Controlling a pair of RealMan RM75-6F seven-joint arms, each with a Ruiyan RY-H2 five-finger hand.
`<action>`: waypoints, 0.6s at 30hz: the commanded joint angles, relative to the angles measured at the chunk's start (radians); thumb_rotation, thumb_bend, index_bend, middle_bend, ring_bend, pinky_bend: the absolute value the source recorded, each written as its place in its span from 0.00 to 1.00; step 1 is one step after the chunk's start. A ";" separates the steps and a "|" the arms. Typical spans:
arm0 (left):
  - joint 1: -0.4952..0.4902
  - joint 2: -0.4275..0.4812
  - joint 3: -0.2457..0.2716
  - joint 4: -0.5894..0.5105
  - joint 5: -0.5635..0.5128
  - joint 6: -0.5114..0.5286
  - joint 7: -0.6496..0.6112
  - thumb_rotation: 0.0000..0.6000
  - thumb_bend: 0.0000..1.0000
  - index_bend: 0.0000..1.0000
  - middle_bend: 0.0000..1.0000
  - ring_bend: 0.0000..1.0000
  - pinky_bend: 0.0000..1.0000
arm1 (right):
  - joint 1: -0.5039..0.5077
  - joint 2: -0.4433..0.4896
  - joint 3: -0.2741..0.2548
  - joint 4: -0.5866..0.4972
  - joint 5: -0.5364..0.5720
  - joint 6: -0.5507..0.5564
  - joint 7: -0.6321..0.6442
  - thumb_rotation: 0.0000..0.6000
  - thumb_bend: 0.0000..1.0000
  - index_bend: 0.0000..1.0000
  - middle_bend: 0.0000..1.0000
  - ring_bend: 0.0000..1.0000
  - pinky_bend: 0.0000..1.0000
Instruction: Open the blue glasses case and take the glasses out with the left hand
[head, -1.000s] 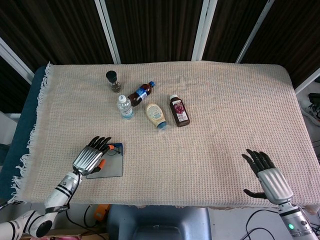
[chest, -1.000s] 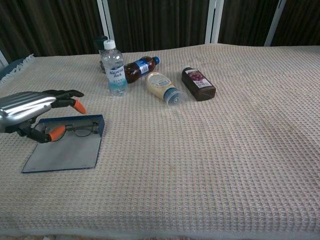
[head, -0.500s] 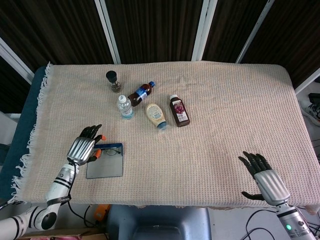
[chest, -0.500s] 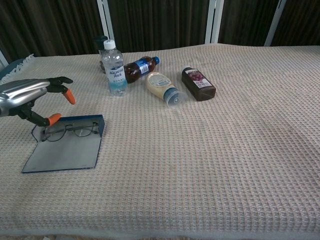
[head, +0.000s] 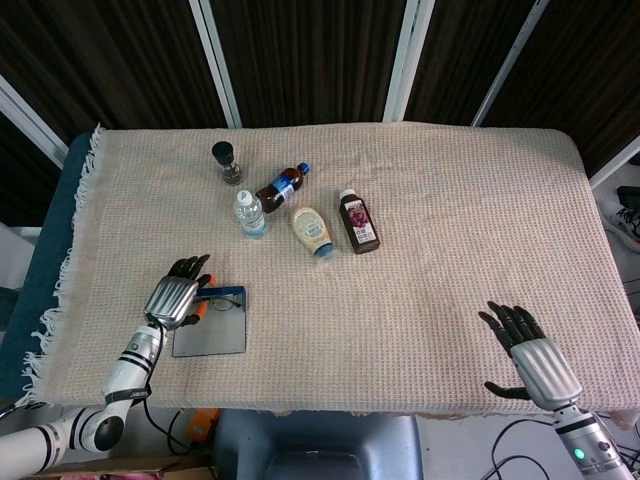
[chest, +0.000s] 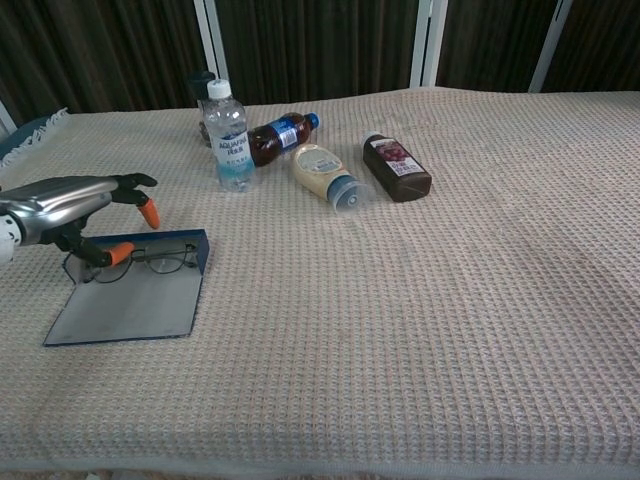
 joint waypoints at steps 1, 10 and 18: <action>-0.008 -0.012 -0.002 0.014 -0.011 -0.005 0.006 1.00 0.43 0.34 0.00 0.00 0.09 | 0.000 0.000 0.001 0.000 0.002 0.000 0.000 1.00 0.19 0.00 0.00 0.00 0.00; -0.022 -0.042 -0.006 0.053 -0.029 -0.007 0.007 1.00 0.44 0.40 0.00 0.00 0.10 | 0.000 -0.002 0.005 0.001 0.008 0.001 -0.003 1.00 0.19 0.00 0.00 0.00 0.00; -0.028 -0.046 -0.001 0.064 -0.039 -0.011 0.009 1.00 0.44 0.42 0.00 0.00 0.10 | -0.001 -0.002 0.006 0.001 0.009 0.003 -0.005 1.00 0.19 0.00 0.00 0.00 0.00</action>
